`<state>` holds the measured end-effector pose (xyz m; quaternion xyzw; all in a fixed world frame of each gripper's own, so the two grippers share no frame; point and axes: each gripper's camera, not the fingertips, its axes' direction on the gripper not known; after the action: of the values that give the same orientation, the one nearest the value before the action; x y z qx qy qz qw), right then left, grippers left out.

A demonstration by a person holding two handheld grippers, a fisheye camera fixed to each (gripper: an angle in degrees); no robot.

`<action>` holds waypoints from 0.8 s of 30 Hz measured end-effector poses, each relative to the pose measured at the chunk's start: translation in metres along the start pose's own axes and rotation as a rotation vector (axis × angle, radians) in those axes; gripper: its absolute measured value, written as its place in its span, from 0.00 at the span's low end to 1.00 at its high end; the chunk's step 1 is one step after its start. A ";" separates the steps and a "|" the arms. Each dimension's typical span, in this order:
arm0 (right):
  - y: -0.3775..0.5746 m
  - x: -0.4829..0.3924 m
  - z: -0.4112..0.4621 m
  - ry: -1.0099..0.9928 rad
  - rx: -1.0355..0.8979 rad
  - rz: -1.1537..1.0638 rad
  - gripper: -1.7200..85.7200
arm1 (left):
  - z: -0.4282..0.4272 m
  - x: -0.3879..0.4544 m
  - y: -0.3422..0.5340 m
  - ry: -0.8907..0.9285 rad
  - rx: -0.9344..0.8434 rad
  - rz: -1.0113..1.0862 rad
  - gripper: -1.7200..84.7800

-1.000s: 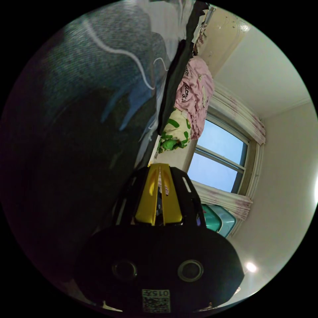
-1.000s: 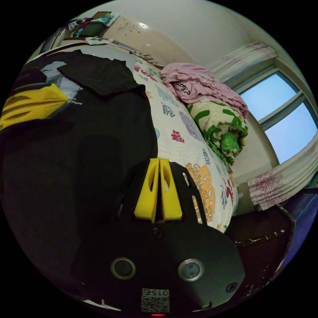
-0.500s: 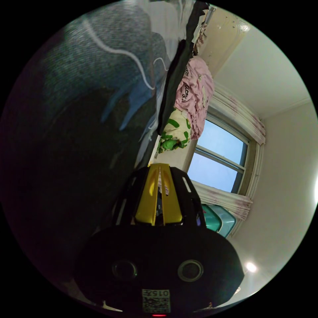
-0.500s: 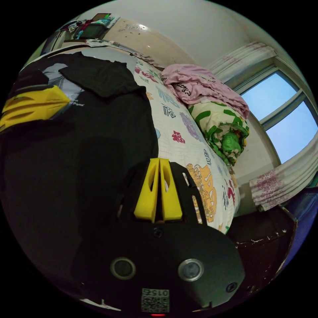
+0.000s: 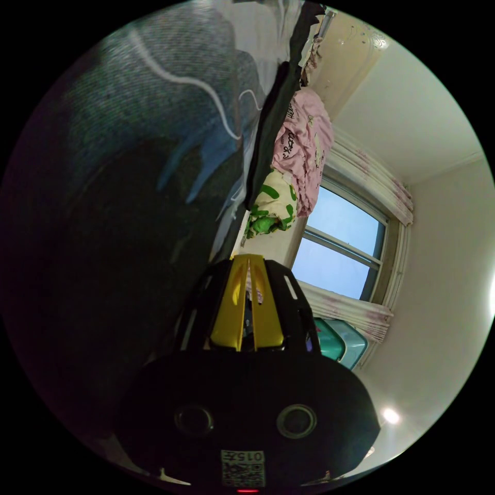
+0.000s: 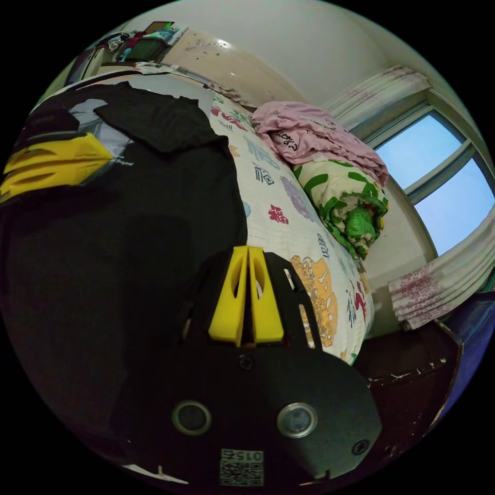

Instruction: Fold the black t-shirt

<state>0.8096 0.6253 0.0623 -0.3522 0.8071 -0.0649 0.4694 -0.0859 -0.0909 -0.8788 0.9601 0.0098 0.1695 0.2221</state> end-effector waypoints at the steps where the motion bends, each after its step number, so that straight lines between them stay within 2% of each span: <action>1: 0.001 0.001 0.000 -0.002 0.002 0.000 0.01 | 0.000 0.000 0.000 0.000 0.000 0.000 0.01; 24: 0.010 -0.001 -0.007 0.016 0.033 -0.030 0.01 | -0.010 0.005 0.005 -0.001 0.000 0.000 0.01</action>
<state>0.7987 0.6320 0.0627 -0.3557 0.8044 -0.0882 0.4676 -0.0850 -0.0907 -0.8670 0.9602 0.0099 0.1690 0.2222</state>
